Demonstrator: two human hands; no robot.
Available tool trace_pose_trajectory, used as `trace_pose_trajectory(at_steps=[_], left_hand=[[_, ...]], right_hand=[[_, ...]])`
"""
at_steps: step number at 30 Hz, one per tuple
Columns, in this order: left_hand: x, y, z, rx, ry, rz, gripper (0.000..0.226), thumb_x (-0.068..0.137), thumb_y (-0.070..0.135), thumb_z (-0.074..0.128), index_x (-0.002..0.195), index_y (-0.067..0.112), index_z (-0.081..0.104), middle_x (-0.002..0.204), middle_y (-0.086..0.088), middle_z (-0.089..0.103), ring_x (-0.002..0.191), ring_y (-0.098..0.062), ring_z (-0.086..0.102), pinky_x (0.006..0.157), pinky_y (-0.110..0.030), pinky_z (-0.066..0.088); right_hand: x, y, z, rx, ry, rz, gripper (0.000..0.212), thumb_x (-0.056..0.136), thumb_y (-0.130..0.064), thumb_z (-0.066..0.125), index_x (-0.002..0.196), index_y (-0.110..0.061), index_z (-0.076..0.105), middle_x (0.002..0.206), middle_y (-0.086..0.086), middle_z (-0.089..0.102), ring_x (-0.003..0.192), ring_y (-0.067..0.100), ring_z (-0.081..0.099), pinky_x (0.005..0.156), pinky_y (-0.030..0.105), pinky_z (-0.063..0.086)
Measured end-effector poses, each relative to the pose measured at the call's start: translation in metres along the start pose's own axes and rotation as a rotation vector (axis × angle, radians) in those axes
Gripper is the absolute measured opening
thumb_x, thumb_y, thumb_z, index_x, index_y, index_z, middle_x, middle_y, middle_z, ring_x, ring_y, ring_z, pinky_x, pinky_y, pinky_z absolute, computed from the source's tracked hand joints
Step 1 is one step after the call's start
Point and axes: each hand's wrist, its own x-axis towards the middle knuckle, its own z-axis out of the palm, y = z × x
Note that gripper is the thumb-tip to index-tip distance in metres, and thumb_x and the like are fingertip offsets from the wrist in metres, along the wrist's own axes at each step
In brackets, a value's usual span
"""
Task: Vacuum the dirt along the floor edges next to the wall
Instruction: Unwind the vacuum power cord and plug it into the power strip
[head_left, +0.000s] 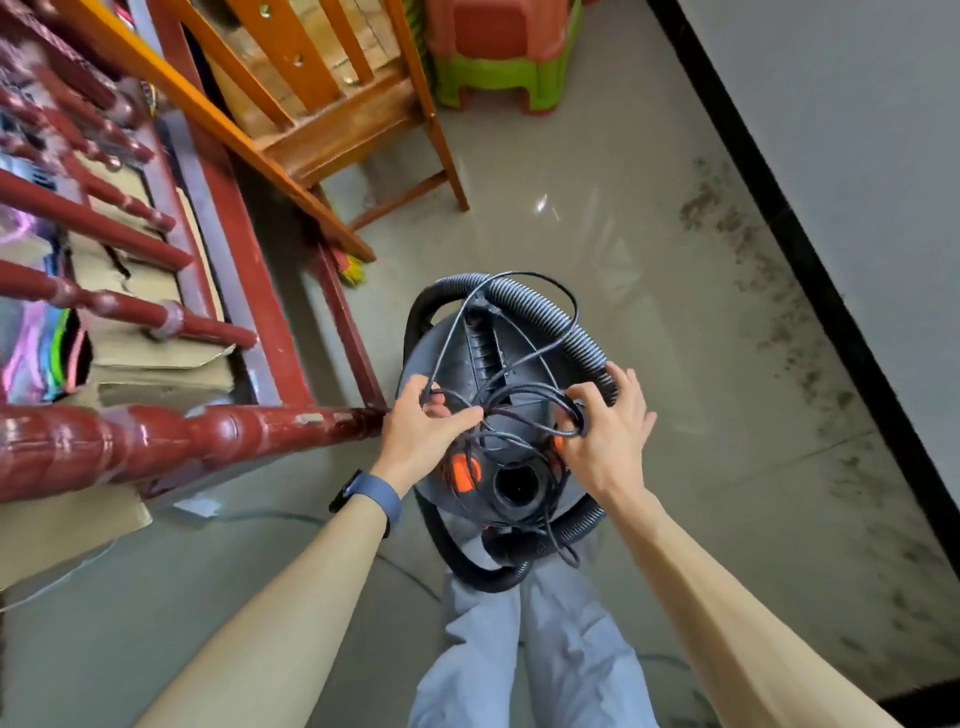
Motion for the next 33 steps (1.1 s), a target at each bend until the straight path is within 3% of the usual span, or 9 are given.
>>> trace_pose_trajectory(at_steps=[5,9,15,17,20,24,27,30,33], left_hand=[[-0.033,0.000,-0.031,-0.107,-0.115,-0.050,0.036,0.084,0.027,0.079,0.076,0.012,0.047,0.063,-0.002,0.046,0.053,-0.012,0.047,0.054,-0.019,0.042],[-0.059,-0.002,-0.044,-0.189,-0.147,-0.072,0.044,0.087,0.026,0.075,0.062,0.019,0.040,0.051,0.011,0.034,0.048,-0.009,0.032,0.050,-0.025,0.025],[-0.090,0.015,-0.058,-0.270,-0.168,-0.097,0.054,0.088,0.044,0.069,0.047,0.024,0.042,0.054,0.002,0.037,0.047,-0.010,0.031,0.053,-0.028,0.022],[-0.096,0.022,-0.062,-0.267,-0.143,-0.080,0.053,0.089,0.038,0.070,0.048,0.019,0.044,0.053,0.000,0.039,0.046,-0.009,0.035,0.055,-0.029,0.026],[-0.103,0.031,-0.068,-0.282,-0.126,-0.053,0.048,0.086,0.036,0.074,0.053,0.014,0.047,0.054,-0.003,0.041,0.048,-0.011,0.039,0.056,-0.029,0.027],[-0.111,0.036,-0.077,-0.285,-0.125,-0.015,0.047,0.084,0.037,0.074,0.054,0.015,0.046,0.054,-0.001,0.040,0.051,-0.012,0.040,0.056,-0.030,0.027],[-0.118,0.036,-0.080,-0.227,-0.162,0.007,0.048,0.085,0.034,0.073,0.056,0.014,0.041,0.058,-0.002,0.034,0.052,-0.012,0.042,0.057,-0.029,0.028],[-0.125,0.034,-0.082,-0.172,-0.210,-0.002,0.051,0.087,0.032,0.072,0.054,0.019,0.035,0.055,0.004,0.031,0.053,-0.012,0.044,0.056,-0.026,0.029],[-0.125,0.033,-0.089,-0.206,-0.191,-0.017,0.051,0.087,0.029,0.072,0.055,0.019,0.035,0.056,0.003,0.031,0.050,-0.010,0.041,0.051,-0.021,0.027]], right_hand=[[-0.022,-0.016,-0.011,-0.074,-0.042,-0.156,0.022,0.093,-0.025,0.065,0.111,-0.013,0.069,0.128,0.007,0.064,0.125,0.034,0.055,0.104,0.047,0.042],[-0.039,-0.038,-0.019,0.056,-0.224,-0.014,0.008,0.095,-0.023,0.068,0.100,-0.021,0.062,0.112,0.005,0.063,0.103,0.023,0.061,0.086,0.028,0.040],[-0.055,-0.044,-0.026,0.302,-0.297,0.279,0.033,0.093,-0.033,0.070,0.122,-0.021,0.058,0.116,-0.006,0.065,0.083,0.009,0.073,0.093,0.036,0.057],[-0.056,-0.045,-0.030,0.414,-0.336,0.403,0.041,0.094,-0.032,0.071,0.128,-0.019,0.051,0.121,-0.003,0.062,0.068,0.010,0.070,0.090,0.042,0.060],[-0.055,-0.042,-0.032,0.454,-0.424,0.484,0.044,0.097,-0.048,0.065,0.129,-0.024,0.045,0.115,-0.005,0.056,0.068,0.022,0.064,0.066,0.034,0.060],[-0.052,-0.027,-0.022,0.443,-0.456,0.426,0.050,0.093,-0.064,0.058,0.119,-0.022,0.052,0.104,-0.009,0.050,0.068,0.011,0.058,0.052,0.024,0.053],[-0.048,-0.028,-0.016,0.447,-0.387,0.477,0.054,0.085,-0.073,0.057,0.113,-0.027,0.049,0.088,-0.007,0.047,0.048,0.009,0.051,0.044,0.021,0.046],[-0.030,-0.035,-0.005,0.394,-0.254,0.494,0.066,0.079,-0.078,0.057,0.123,-0.028,0.056,0.106,0.005,0.060,0.058,0.016,0.063,0.056,0.028,0.056],[-0.015,-0.055,-0.002,0.229,-0.206,0.451,0.081,0.074,-0.077,0.060,0.135,-0.023,0.056,0.132,0.011,0.058,0.099,0.031,0.068,0.095,0.037,0.055]])
